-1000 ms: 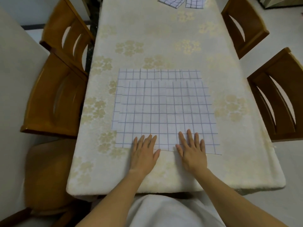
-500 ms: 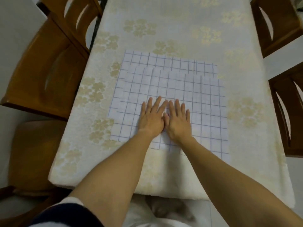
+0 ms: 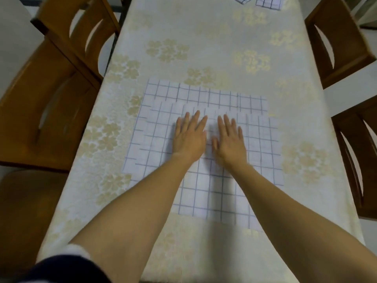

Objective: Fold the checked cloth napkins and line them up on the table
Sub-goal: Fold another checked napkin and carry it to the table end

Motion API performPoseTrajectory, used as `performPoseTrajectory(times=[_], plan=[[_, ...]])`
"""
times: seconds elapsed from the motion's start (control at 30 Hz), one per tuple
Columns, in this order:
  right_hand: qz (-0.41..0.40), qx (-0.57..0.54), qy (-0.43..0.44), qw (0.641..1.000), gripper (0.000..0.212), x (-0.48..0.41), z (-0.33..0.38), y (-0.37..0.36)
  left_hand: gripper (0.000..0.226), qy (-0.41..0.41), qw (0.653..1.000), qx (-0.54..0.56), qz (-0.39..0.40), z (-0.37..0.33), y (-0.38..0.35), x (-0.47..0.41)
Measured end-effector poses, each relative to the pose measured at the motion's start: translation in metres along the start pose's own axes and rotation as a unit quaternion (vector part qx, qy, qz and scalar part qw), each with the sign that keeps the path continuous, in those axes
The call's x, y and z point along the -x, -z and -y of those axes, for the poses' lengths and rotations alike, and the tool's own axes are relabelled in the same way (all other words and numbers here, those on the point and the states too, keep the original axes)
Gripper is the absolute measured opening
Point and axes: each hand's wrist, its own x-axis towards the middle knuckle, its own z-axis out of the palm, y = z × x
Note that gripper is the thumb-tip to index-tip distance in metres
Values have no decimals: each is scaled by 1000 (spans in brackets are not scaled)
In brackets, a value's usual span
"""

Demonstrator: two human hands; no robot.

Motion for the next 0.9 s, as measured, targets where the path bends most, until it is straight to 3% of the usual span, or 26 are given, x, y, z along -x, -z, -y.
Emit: performPoseTrajectory(times=[0.1, 0.37, 0.43, 0.57, 0.7, 0.9], plan=[[52, 23, -6, 998, 65, -15, -4, -11, 57, 28, 999, -4, 27, 8, -7, -18], [97, 68, -85, 989, 78, -16, -40, 4, 63, 32, 998, -7, 52, 14, -6, -18], [51, 57, -73, 994, 73, -7, -22, 10, 65, 18, 998, -2, 53, 13, 2, -11], [-50, -10, 9, 999, 64, 58, 27, 0, 63, -4, 1000, -10, -24, 5, 5, 54], [0, -25, -2, 1000, 61, 129, 36, -41, 64, 22, 999, -28, 17, 13, -24, 123], [39, 38, -35, 998, 67, 153, 11, -46, 68, 45, 999, -24, 17, 24, -37, 138]])
